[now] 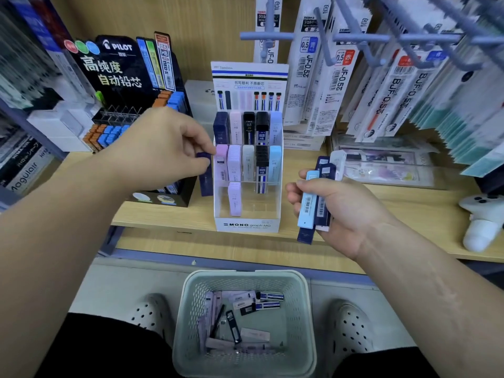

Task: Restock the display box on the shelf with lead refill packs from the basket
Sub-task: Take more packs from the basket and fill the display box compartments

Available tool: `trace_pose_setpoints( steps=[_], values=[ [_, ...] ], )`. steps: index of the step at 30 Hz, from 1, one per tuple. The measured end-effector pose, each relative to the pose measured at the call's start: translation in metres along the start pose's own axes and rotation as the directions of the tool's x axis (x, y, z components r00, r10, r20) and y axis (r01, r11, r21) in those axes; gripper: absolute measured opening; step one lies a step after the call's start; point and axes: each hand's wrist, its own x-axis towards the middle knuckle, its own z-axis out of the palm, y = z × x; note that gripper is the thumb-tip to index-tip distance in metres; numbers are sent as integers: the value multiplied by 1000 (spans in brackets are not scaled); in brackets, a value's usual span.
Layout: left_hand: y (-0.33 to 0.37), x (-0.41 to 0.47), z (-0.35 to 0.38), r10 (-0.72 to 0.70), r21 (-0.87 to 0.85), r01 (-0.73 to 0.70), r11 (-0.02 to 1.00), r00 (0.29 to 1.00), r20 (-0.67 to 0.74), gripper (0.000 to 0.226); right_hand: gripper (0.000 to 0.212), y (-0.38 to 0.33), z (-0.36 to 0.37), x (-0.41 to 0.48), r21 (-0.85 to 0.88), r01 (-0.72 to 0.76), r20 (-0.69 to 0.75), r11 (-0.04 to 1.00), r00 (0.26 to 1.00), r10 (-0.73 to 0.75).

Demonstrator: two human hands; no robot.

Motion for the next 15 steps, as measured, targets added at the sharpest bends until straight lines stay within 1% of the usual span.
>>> trace_pose_setpoints(
  steps=[4, 9, 12, 15],
  values=[
    [-10, -4, 9, -11, -38, 12, 999, 1000, 18, 23, 16, 0, 0, 0, 7, 3, -7, 1000, 1000, -3],
    [-12, -5, 17, 0, -63, 1, 998, 1000, 7, 19, 17, 1, 6, 0, -6, 9, -4, 1000, 1000, -9],
    [-13, -4, 19, 40, -50, -40, 998, 999, -12, 19, 17, 3, 7, 0, -18, 14, -5, 1000, 1000, -14],
    [-12, -3, 24, 114, 18, -114, 993, 993, -16, 18, 16, 4, 7, 1, -13, 14, -4, 1000, 1000, -14]
  ],
)
